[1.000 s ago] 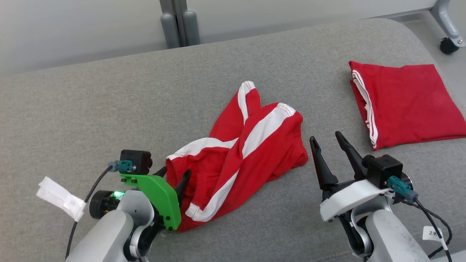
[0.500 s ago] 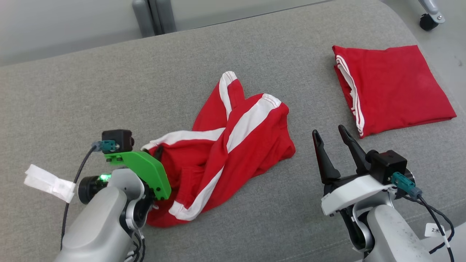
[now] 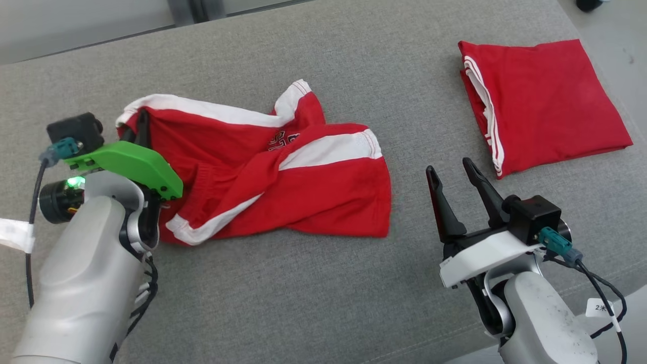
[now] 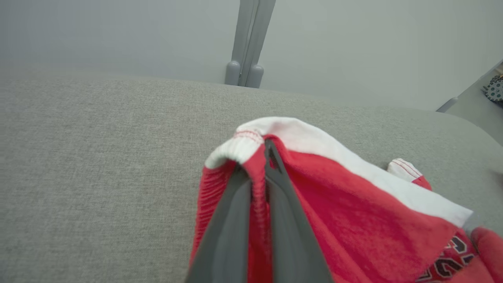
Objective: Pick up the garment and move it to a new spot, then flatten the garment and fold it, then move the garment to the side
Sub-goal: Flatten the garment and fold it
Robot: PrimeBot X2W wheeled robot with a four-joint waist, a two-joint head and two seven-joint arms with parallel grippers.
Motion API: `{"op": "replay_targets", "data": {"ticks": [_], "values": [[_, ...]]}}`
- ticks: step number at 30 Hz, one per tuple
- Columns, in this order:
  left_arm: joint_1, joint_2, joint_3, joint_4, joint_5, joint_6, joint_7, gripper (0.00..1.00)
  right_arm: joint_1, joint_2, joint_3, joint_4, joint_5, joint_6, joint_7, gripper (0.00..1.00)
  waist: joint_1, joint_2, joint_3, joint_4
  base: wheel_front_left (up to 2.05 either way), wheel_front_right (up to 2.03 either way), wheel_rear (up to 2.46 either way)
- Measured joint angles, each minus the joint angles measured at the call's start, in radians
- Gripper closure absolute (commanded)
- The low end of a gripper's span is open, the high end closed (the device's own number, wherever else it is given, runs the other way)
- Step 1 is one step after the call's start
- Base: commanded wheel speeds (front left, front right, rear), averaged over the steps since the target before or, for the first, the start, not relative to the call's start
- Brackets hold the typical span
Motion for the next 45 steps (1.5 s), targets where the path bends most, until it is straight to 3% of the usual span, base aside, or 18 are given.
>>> {"op": "replay_targets", "data": {"ticks": [4,5,6,13,17,22,25,30,39,45], "values": [[-0.041,0.002,0.022,0.057,-0.007,0.000,-0.028,1.00,-0.012,0.000,0.002,0.001,0.000,0.000,0.000,0.00,0.0000,0.0000,0.019,-0.013,0.00,0.00,0.00],[-0.047,0.002,0.027,0.074,-0.013,0.000,-0.031,0.59,-0.012,-0.001,0.002,0.002,0.000,0.000,0.000,0.00,0.0000,0.0000,0.023,-0.016,0.00,0.00,0.00],[-0.053,0.000,0.029,0.089,-0.014,-0.002,-0.038,0.00,-0.012,-0.001,0.002,0.004,0.000,0.000,-0.001,0.00,0.0000,0.0000,0.026,-0.019,0.00,0.00,0.00],[-0.062,-0.028,0.025,0.117,-0.004,-0.060,-0.126,0.00,-0.012,-0.007,-0.012,0.007,-0.008,0.000,-0.002,0.00,0.0000,0.0000,0.018,-0.009,0.00,0.00,0.00],[-0.026,-0.029,0.015,0.062,0.044,-0.098,-0.151,0.00,-0.009,-0.014,-0.011,0.005,-0.009,0.000,0.004,0.00,0.0000,0.0000,-0.007,0.012,0.00,0.00,0.00],[0.111,-0.017,0.119,-0.182,0.206,-0.085,-0.156,0.00,0.008,-0.019,-0.007,0.002,-0.011,0.000,0.018,0.00,0.0000,0.0000,-0.050,0.039,0.00,0.00,0.00],[0.246,-0.041,0.185,-0.290,0.269,-0.085,-0.156,0.00,0.018,-0.023,-0.006,0.002,-0.011,0.000,0.030,0.00,0.0000,0.0000,-0.079,0.055,0.00,0.00,0.00],[0.391,-0.084,0.244,-0.319,0.308,-0.109,-0.156,0.00,0.036,-0.033,-0.002,-0.004,-0.010,0.000,0.045,0.00,0.0000,0.0000,-0.129,0.082,0.00,0.00,0.00],[0.455,-0.133,0.285,-0.296,0.351,-0.148,-0.156,0.00,0.062,-0.033,0.001,-0.010,-0.007,0.000,0.057,0.00,0.0000,0.0000,-0.187,0.112,0.00,0.00,0.00],[0.552,-0.163,0.343,-0.445,0.443,-0.172,-0.155,0.00,0.073,-0.035,-0.004,-0.012,0.000,0.000,0.057,0.00,0.0000,0.0000,-0.202,0.118,0.00,0.00,0.00]]}}
